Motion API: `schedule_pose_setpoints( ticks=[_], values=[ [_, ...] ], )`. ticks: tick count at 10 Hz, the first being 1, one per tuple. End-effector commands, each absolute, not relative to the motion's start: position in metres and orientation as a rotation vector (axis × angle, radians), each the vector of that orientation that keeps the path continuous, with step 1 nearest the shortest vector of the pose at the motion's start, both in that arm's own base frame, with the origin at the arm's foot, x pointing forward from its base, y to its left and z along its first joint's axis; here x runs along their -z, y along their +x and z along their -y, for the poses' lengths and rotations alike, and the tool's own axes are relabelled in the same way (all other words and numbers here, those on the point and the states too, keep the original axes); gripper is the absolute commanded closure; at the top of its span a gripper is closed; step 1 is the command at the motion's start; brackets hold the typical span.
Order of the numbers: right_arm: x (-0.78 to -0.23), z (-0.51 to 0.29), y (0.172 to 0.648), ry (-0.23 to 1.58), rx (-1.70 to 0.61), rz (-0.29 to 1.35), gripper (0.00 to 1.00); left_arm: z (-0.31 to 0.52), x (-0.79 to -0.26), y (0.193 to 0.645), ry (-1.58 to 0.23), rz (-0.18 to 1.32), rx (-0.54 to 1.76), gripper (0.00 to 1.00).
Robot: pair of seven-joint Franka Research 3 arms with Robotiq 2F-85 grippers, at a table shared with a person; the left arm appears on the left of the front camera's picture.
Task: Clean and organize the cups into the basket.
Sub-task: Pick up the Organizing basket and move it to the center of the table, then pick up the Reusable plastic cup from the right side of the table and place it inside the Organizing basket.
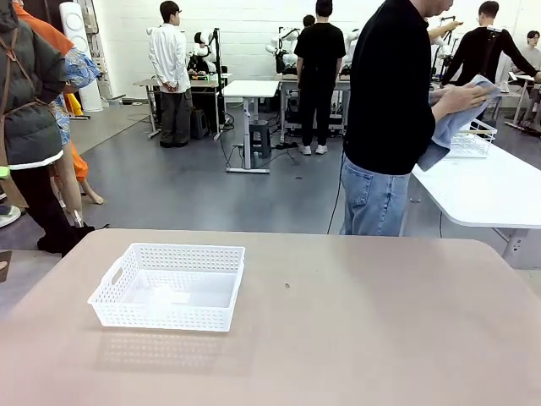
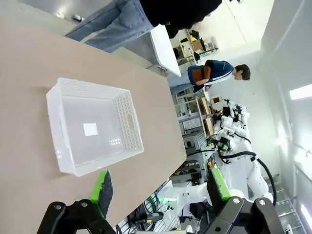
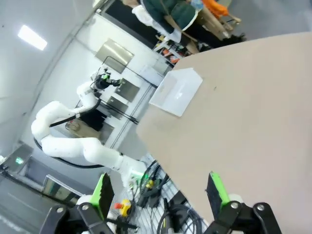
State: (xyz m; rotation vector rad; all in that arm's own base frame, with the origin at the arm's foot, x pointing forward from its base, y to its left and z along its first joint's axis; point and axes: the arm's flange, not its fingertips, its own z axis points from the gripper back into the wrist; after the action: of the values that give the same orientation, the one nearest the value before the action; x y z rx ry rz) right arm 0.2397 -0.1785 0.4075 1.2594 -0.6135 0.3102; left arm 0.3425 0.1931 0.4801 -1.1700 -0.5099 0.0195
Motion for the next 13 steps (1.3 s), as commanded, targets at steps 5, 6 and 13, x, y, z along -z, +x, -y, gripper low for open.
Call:
schedule_pose_setpoints(
  ticks=[5,6,13],
  values=[
    [-0.401,0.185,0.178,1.276,-0.309,0.835,0.0,-0.248,-0.457,0.321,-1.17,0.58,-0.229,0.0],
    [-0.408,0.176,0.187,1.24,-0.309,0.824,0.0,-0.256,-0.456,0.316,-1.16,0.617,-0.282,0.0],
    [-0.397,0.217,0.181,1.312,-0.307,0.816,0.0,-0.253,-0.455,0.316,-1.153,0.561,-0.223,0.0]
  ],
)
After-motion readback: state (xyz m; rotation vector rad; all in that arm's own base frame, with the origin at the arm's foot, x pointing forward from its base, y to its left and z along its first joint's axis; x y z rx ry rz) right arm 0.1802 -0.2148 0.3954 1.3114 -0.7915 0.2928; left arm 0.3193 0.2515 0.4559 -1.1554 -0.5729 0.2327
